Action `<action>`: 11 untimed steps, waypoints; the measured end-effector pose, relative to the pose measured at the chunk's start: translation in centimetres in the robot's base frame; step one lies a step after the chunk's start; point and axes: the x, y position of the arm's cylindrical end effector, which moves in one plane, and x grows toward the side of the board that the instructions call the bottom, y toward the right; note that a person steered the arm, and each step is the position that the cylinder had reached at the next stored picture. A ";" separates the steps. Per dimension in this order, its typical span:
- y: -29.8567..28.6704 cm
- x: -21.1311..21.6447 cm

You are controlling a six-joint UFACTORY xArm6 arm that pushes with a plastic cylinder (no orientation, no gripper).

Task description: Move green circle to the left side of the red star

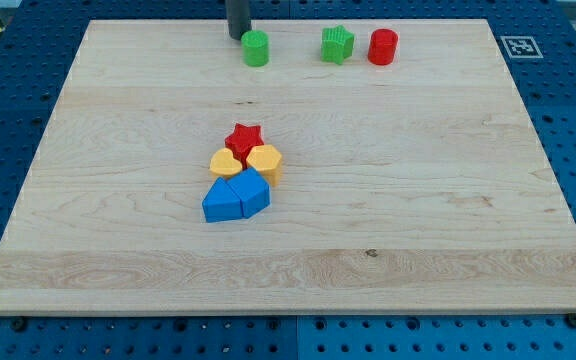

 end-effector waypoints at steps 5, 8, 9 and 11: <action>0.8 3.9; 0.2 10.2; -0.6 12.8; -3.2 12.1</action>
